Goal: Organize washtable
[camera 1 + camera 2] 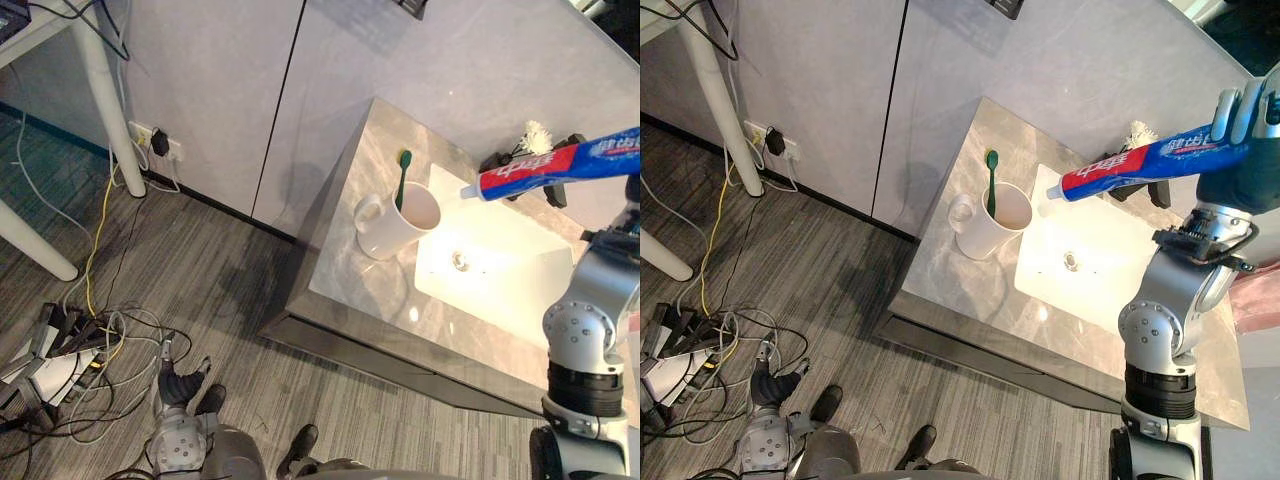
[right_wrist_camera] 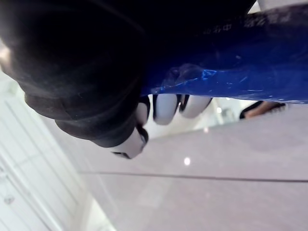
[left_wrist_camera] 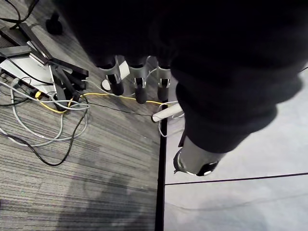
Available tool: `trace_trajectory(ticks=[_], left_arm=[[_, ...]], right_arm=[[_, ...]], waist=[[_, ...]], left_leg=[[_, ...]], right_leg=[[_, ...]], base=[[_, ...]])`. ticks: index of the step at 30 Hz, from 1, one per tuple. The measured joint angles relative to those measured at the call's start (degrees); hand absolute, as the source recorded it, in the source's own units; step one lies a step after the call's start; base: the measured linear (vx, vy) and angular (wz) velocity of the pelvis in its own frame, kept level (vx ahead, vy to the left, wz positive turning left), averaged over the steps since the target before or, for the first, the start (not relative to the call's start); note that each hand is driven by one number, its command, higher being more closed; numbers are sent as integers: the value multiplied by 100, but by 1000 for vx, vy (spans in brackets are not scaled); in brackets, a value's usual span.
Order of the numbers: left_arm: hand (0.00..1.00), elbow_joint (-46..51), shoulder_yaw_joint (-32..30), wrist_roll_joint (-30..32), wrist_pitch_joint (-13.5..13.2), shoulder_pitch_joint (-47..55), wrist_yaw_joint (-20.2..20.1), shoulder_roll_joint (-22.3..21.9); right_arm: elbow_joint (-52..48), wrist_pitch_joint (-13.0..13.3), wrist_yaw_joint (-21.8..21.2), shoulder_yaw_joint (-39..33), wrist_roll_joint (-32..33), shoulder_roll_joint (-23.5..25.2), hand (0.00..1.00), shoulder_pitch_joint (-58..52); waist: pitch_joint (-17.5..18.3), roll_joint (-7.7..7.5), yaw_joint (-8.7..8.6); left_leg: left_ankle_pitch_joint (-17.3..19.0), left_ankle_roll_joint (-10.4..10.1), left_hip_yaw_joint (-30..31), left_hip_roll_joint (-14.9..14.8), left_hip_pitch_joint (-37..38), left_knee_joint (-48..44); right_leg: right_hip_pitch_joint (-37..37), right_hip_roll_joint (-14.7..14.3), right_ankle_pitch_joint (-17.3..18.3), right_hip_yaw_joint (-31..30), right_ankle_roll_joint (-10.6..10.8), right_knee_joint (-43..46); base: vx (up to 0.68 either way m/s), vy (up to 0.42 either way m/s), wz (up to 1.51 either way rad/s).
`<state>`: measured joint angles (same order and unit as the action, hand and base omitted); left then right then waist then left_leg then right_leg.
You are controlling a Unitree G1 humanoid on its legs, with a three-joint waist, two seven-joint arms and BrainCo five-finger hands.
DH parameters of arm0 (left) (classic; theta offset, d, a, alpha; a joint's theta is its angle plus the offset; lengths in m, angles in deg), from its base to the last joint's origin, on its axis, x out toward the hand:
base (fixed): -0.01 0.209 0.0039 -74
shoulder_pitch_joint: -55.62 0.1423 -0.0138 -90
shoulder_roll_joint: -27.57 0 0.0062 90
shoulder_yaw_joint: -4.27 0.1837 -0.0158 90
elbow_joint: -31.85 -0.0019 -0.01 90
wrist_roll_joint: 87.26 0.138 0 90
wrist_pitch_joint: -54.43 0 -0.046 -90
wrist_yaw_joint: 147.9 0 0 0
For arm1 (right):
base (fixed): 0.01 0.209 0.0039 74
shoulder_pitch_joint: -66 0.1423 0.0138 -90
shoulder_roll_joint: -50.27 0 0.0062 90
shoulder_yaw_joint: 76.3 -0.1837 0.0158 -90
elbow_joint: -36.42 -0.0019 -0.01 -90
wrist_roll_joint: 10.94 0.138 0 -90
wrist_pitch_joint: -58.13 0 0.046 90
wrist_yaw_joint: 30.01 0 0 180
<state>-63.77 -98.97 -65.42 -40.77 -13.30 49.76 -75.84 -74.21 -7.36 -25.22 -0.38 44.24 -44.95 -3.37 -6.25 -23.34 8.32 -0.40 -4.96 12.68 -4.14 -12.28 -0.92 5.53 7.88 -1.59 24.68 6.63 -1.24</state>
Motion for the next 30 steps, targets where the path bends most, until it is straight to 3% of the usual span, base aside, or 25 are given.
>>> trace_trajectory(ticks=[9,23,30], left_arm=[[0,-122,-15,-96,37,-28,2,71],[0,-120,3,-159,35,-35,-25,123],[0,-117,75,-340,25,-154,-137,243]], right_arm=[[-61,0,-7,126,106,71,100,-23],[-32,-7,32,345,52,69,100,142],[241,-29,55,580,42,60,100,339]], waist=[[-83,-191,29],[-134,-262,31],[-335,-298,43]], left_leg=[[2,-2,-29,-8,-13,1],[11,-21,-21,-118,-156,-11],[14,-26,2,-107,-208,-57]], right_leg=[[30,-4,-2,-50,-2,2],[177,-106,-90,-85,-51,-4],[192,-103,-91,-82,-51,-4]], base=[[-1,0,-2],[0,0,0],[0,0,0]])
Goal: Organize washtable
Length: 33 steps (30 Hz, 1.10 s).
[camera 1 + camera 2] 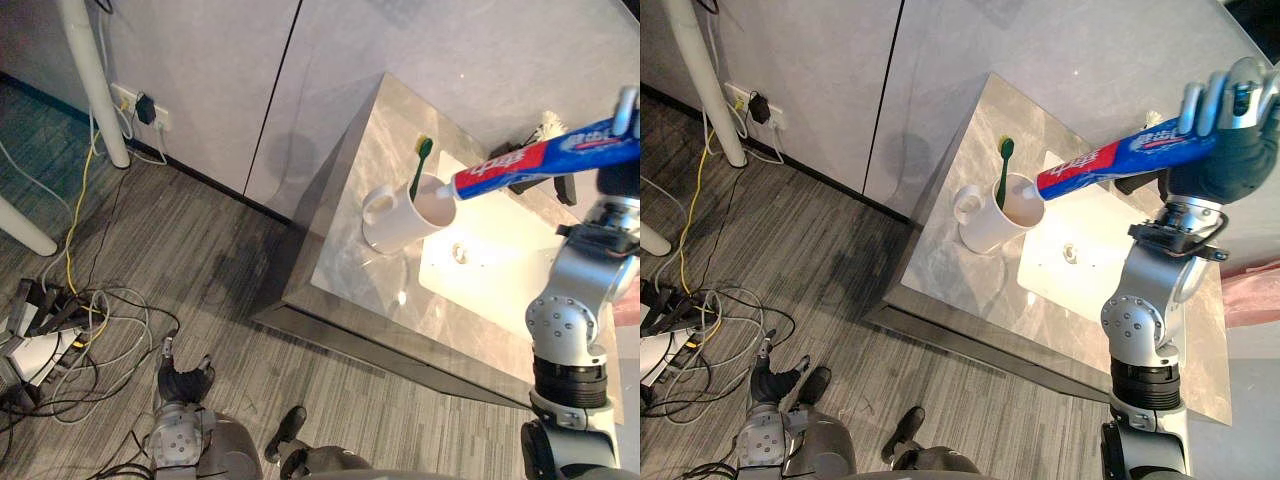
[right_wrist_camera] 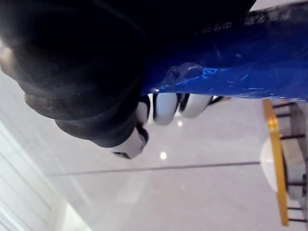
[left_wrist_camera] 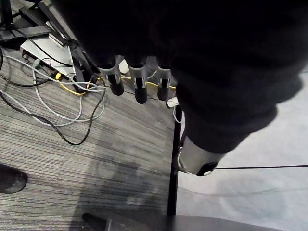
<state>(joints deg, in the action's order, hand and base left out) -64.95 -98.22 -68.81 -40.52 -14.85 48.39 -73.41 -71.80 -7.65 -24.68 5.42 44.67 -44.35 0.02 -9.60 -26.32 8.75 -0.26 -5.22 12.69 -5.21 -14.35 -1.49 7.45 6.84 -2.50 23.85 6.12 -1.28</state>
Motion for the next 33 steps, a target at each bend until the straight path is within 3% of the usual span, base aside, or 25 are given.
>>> trace_trajectory(ticks=[23,33], left_arm=[[0,1,167,-266,-59,-45,-138,111],[0,11,269,-345,-80,-55,-244,152]], right_arm=[[168,-120,-25,263,-171,-57,100,81],[190,-343,-60,663,-224,-237,100,84]], waist=[[-96,-5,5],[-257,-4,21]], left_leg=[[29,-40,84,-69,-190,-81],[45,-59,78,-74,-245,-128]], right_leg=[[126,-75,-53,-6,20,0],[172,-84,-53,-33,19,1]], base=[[0,0,0],[3,-1,-1]])
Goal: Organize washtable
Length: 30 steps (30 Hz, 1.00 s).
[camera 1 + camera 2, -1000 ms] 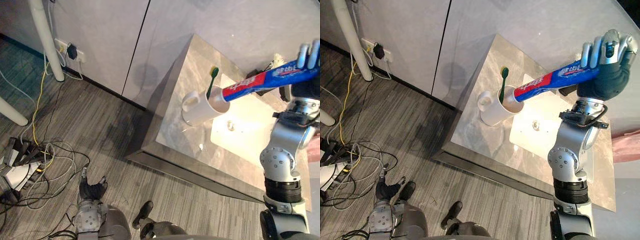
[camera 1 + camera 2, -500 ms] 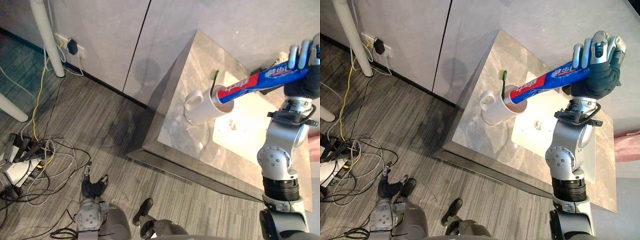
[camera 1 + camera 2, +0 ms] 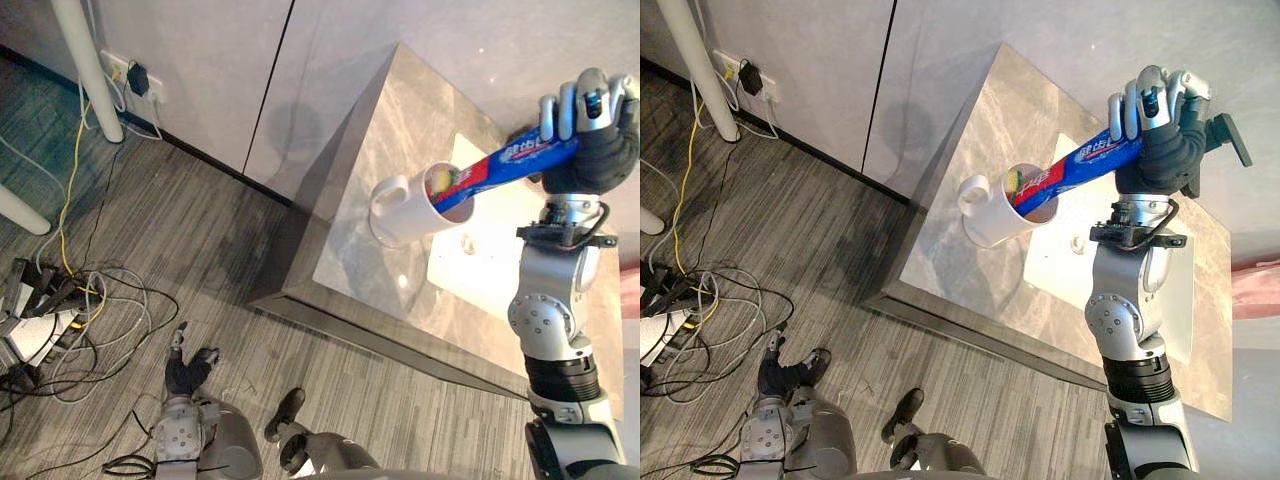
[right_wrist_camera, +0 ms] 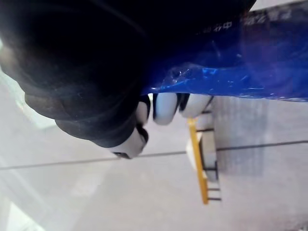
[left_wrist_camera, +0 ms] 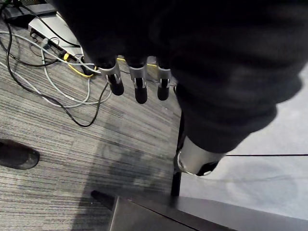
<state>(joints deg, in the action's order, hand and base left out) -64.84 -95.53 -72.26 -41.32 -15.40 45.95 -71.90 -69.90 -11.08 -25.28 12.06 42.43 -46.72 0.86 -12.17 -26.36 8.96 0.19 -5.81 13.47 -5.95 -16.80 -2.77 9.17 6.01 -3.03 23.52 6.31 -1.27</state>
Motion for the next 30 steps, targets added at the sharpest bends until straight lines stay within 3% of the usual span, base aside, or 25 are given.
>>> trace_trajectory(ticks=[22,23,30], left_arm=[[0,-1,157,-82,-22,-1,-9,69],[0,-1,159,-83,-22,-1,-9,70],[0,-1,245,-84,-23,-5,-11,108]], right_arm=[[87,-136,-237,493,7,-18,100,-15],[87,-136,-237,493,8,-18,0,-23],[87,-140,-237,487,7,-19,0,-44]], waist=[[-3,3,18],[-3,3,18],[-3,3,18]], left_leg=[[4,-6,-23,-7,-28,-25],[4,-6,-23,-7,-28,-25],[4,-6,-37,-7,-17,-27]], right_leg=[[19,-6,-11,-6,-8,0],[19,-5,-11,-6,-8,0],[19,-4,-15,-12,-13,1]], base=[[0,0,0],[0,0,0],[0,0,-1]])
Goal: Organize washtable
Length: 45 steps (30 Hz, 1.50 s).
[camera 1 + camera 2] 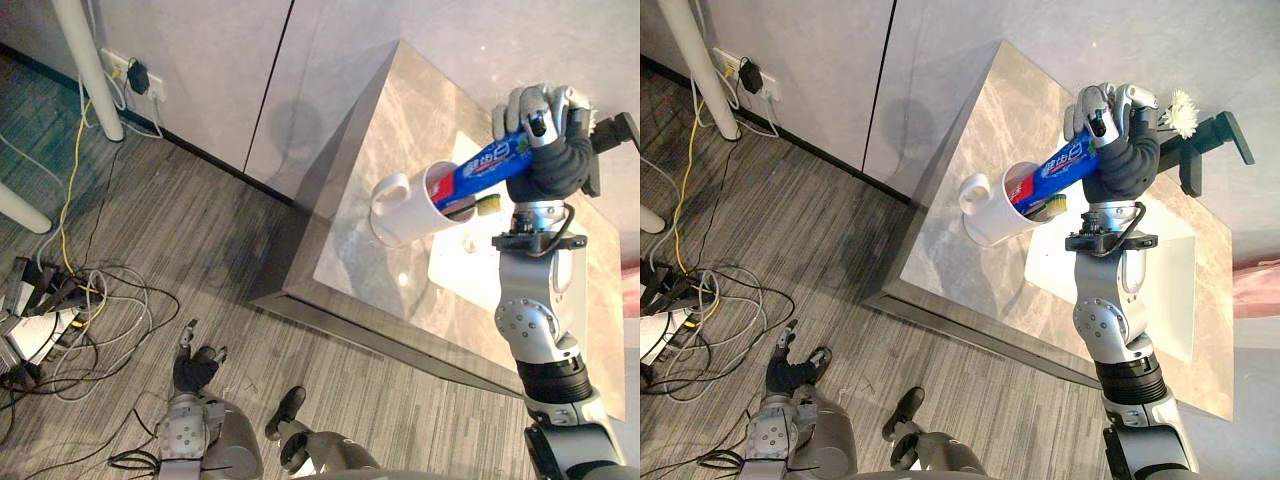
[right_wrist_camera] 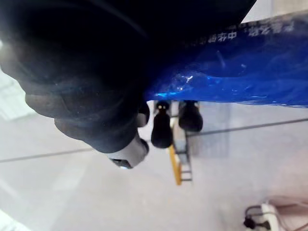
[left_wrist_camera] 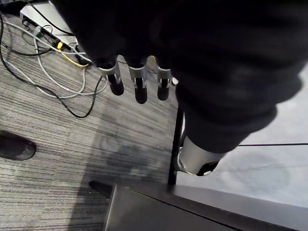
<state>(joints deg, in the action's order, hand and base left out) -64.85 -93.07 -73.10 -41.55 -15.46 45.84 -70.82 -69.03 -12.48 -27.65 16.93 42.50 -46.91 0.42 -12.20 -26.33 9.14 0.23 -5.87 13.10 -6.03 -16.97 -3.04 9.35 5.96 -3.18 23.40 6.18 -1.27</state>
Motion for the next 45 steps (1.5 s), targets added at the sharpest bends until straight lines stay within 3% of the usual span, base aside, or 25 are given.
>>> trace_trajectory(ticks=[14,20,26,29,32,36,39,42,45], left_arm=[[0,-110,5,0,5,-69,-6,58],[0,-471,5,-14,17,-252,-7,56],[0,-1144,-46,-123,65,-262,16,54],[0,-1567,-78,-123,67,-266,16,59],[0,-2018,-167,-132,65,-296,26,74],[0,-2579,-439,-587,76,-276,77,7],[0,-2859,-597,-1098,72,-214,159,-80],[0,-3279,-672,-1405,55,-225,170,-81],[0,-3508,-672,-1599,15,-294,152,-171]], right_arm=[[-41,-4,-4,-301,6,-37,0,-31],[-180,-3,-4,-716,46,-53,0,-182],[-148,92,147,-1820,55,-90,0,-314],[50,363,299,-2487,68,-116,0,-472],[525,588,538,-2949,60,-292,0,-688],[885,643,989,-3356,-278,-212,0,-1247],[1485,473,1579,-3859,-1301,142,0,-1986],[2791,-75,2104,-4308,-2266,745,0,-2547],[3833,-403,2262,-4437,-2620,957,0,-2835]], waist=[[6,15,0],[98,150,-48],[588,575,-200],[834,771,-237],[1064,918,-291],[1236,1137,-363],[1355,1289,-414],[1447,1428,-548],[1457,1549,-583]], left_leg=[[0,3,-239,-7,170,-12],[1,4,-382,-16,273,-24],[14,20,-639,-60,527,60],[38,29,-807,-88,736,158],[70,22,-884,-96,801,211],[32,-2,-1006,-106,940,265],[20,8,-1058,-91,1069,311],[20,7,-1079,-46,1151,313],[26,6,-1076,32,1158,316]], right_leg=[[-23,14,-64,-149,-88,2],[-46,11,-84,-279,-117,1],[-136,-1,-121,-468,-167,-11],[-207,-13,-120,-640,-167,-28],[-208,-36,-119,-779,-167,-107],[-242,-83,-111,-897,-165,-119],[-354,-77,-105,-930,-158,-175],[-424,-31,-51,-935,-93,-188],[-434,35,-46,-933,-86,-191]], base=[[-11,2,-8],[-27,0,-13],[-17,-4,-19],[-20,-3,-28],[-32,-21,-22],[-16,-21,-16],[-1,-6,-5],[-3,2,-1],[-7,16,3]])
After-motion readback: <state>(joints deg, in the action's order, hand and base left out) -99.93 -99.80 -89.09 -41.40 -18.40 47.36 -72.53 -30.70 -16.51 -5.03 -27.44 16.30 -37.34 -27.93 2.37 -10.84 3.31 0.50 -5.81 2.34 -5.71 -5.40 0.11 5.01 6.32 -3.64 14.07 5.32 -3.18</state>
